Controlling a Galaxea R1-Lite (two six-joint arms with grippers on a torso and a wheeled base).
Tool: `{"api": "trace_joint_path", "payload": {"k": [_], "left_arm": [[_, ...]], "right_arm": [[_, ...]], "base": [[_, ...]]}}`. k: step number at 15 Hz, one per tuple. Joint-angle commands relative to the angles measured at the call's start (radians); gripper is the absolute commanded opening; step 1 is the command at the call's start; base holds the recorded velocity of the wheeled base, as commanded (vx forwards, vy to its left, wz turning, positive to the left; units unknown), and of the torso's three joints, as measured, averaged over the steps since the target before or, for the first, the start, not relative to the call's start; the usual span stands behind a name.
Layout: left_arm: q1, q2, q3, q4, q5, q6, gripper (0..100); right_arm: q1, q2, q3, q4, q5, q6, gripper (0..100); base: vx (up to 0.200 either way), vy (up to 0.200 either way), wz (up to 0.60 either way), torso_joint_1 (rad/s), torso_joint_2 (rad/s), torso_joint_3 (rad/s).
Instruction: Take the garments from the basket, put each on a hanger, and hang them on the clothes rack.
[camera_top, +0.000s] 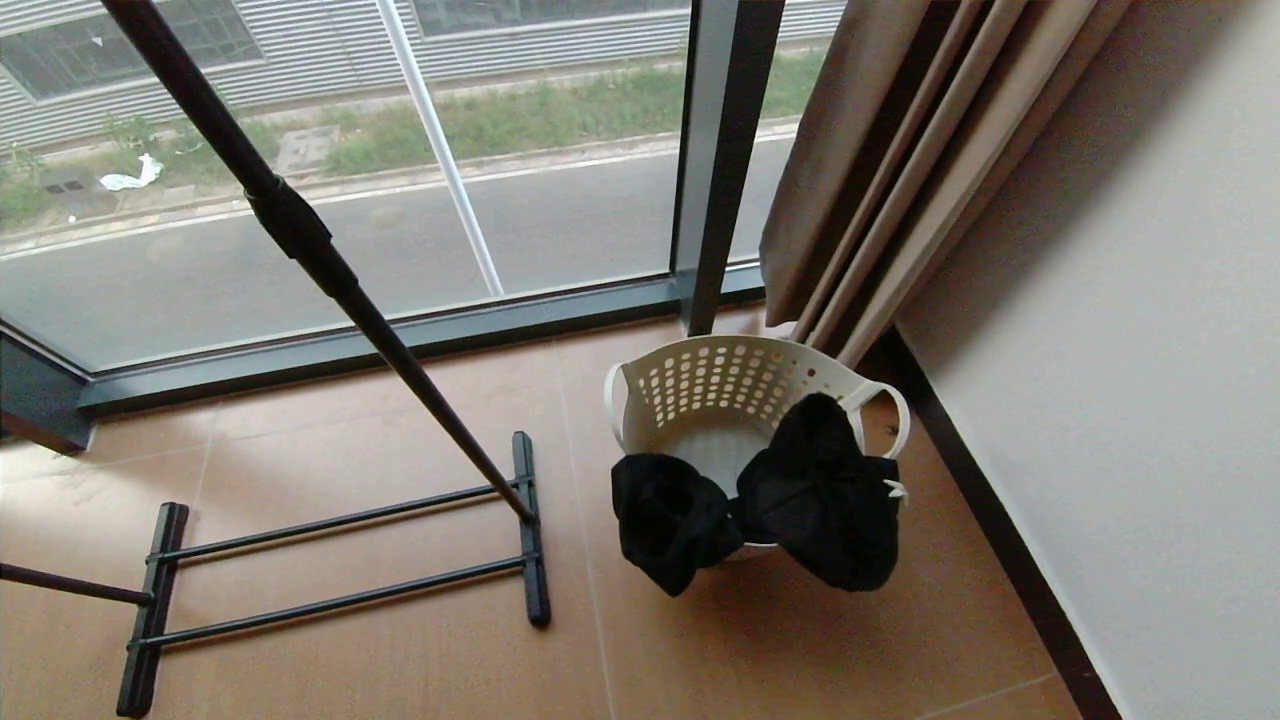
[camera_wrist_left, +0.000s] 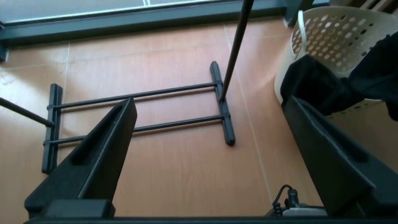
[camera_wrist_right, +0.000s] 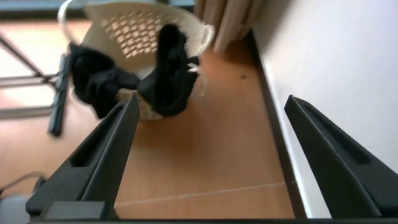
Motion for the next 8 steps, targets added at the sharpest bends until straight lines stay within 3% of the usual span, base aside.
{"api": "trace_joint_path", "payload": {"k": [1, 5, 8], "left_arm": [[0.001, 0.001, 0.002, 0.000, -0.001, 0.001, 100], [0.001, 0.001, 0.000, 0.000, -0.002, 0.004, 100], [0.001, 0.001, 0.000, 0.000, -0.002, 0.005, 100]], "right_arm": [[0.058, 0.219, -0.033, -0.010, 0.053, -0.048, 100], [0.136, 0.652, -0.123, -0.155, 0.051, -0.060, 100], [0.141, 0.822, -0.169, -0.200, 0.053, -0.143, 100]], "base": [[0.000, 0.000, 0.00, 0.000, 0.00, 0.000], [0.000, 0.000, 0.00, 0.000, 0.00, 0.000], [0.000, 0.000, 0.00, 0.000, 0.00, 0.000]]}}
